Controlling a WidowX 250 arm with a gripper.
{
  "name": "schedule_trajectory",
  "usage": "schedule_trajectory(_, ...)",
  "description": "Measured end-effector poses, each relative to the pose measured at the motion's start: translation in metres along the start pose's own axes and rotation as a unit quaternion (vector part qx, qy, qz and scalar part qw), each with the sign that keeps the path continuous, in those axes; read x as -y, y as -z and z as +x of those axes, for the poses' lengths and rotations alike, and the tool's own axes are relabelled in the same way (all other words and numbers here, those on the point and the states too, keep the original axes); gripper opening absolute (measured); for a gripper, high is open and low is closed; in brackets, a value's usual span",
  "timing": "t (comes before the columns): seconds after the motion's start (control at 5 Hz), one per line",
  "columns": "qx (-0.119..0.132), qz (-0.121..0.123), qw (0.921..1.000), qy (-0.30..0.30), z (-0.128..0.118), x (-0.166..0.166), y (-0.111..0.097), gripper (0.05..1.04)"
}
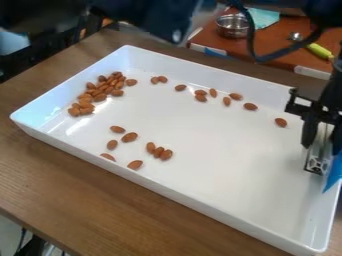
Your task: Sweep into pile
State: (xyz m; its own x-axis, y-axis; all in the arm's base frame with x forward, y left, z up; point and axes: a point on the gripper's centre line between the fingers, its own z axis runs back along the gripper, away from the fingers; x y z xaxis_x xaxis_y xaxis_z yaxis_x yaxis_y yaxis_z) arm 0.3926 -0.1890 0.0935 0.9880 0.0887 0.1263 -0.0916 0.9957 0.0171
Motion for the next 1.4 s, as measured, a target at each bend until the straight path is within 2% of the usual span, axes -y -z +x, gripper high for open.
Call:
schedule_trajectory(0.4,0.018,0.001,0.9998,0.007,0.006,-0.001,0.002,0.378)
schedule_trajectory(0.6,0.013,0.003,0.9999,0.008,0.008,-0.013,0.011,0.378)
schedule_trajectory(0.8,0.01,-0.001,0.9999,0.006,0.012,-0.038,0.013,0.378)
schedule_trajectory(1.0,0.001,-0.001,1.0,-0.002,0.013,-0.08,0.015,0.378)
schedule_trajectory(1.4,-0.051,-0.019,0.9984,-0.015,0.015,-0.141,0.017,0.378)
